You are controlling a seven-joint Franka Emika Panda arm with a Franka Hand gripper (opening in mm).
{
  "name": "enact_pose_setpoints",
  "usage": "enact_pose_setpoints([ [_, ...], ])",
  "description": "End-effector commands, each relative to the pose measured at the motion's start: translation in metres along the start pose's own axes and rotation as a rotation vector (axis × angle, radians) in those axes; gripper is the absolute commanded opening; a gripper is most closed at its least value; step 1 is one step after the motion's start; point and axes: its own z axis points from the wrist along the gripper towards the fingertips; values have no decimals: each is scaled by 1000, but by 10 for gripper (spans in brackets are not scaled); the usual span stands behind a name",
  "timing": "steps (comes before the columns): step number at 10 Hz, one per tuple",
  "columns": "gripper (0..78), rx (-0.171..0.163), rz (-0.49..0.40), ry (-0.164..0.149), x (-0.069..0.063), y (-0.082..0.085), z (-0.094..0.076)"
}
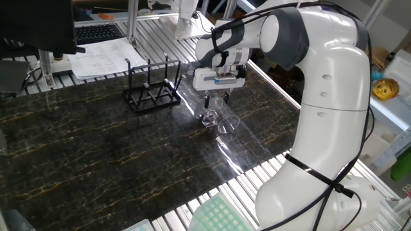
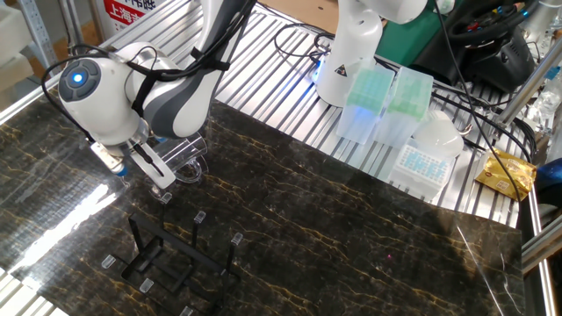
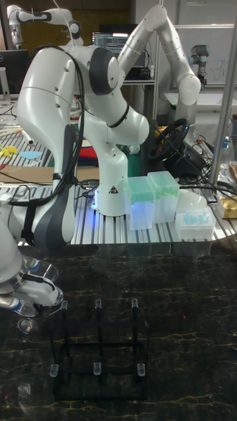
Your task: Put the cup on the cup rack
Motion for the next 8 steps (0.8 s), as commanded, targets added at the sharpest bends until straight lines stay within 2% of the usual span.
enact_pose_setpoints([
  [1, 11, -1, 4, -4, -1, 0, -1],
  [3, 11, -1, 4, -4, -1, 0, -1],
  [4, 11, 11, 44, 24, 9, 8, -58],
  [8, 11, 9, 39, 35, 7, 14, -73],
])
